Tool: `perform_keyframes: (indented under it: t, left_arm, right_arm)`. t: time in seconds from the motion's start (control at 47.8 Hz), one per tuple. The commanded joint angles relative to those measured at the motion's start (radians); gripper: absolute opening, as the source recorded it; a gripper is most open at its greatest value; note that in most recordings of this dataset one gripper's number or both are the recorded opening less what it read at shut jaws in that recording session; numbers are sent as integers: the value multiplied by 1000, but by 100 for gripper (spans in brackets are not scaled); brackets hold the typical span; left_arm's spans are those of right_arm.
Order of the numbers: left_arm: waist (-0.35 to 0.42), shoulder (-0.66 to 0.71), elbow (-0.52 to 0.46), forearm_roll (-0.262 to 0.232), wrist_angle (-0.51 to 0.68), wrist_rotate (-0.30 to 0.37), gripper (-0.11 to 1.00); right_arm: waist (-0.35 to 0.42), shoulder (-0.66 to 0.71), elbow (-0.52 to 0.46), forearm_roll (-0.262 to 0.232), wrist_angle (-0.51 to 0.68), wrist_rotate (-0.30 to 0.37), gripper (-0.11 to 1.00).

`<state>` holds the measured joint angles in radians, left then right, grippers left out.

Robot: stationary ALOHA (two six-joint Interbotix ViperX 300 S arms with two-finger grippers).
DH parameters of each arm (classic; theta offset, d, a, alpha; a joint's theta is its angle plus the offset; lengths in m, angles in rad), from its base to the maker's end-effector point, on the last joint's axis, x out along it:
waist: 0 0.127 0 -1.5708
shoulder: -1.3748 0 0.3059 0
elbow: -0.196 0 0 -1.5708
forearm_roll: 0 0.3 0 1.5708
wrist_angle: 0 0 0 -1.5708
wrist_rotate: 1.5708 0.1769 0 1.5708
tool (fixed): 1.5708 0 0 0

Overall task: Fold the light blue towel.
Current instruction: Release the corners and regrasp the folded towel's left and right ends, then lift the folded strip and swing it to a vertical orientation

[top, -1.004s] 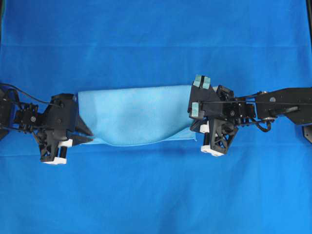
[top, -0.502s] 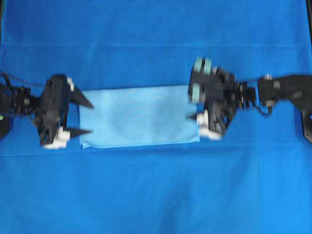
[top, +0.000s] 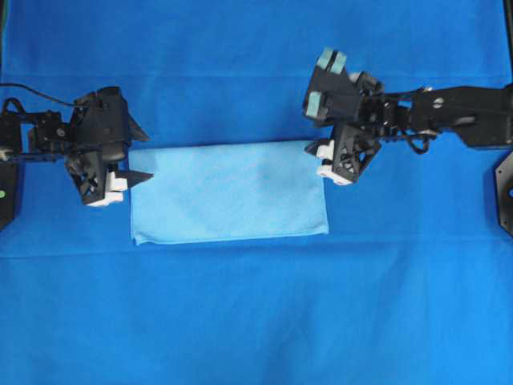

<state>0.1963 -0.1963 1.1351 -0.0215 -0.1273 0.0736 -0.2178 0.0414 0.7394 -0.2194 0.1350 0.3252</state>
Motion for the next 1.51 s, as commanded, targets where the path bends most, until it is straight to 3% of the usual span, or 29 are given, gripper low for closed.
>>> perform_keyframes:
  t: [0.0, 0.314, 0.439, 0.564, 0.732, 0.774, 1.045, 1.484]
  left_arm:
    - [23, 18, -5, 0, -17, 0, 77]
    - [61, 25, 11, -2, -23, -2, 73]
    - [61, 26, 9, 0, -14, -15, 66]
    - [61, 29, 5, 0, 28, -15, 39]
    - [54, 28, 5, -2, 48, -14, 2]
    - [54, 26, 3, -2, 48, -12, 1]
    - [54, 11, -18, -2, 67, -17, 1]
    - [41, -244, -181, -2, 350, -21, 1]
  right_arm:
    - [-6, 17, -23, -3, -14, 2, 60]
    - [-18, 71, -23, -3, -14, 5, 60]
    - [-18, 69, -21, -2, -14, 3, 60]
    - [-14, 69, -21, -2, -11, 5, 53]
    - [-12, 64, -14, 0, -12, 8, 8]
    - [-12, 63, -12, 2, -12, 9, 2]
    - [-9, 37, -9, 3, -5, 17, 2]
    - [26, -268, -5, 5, 181, 15, 2]
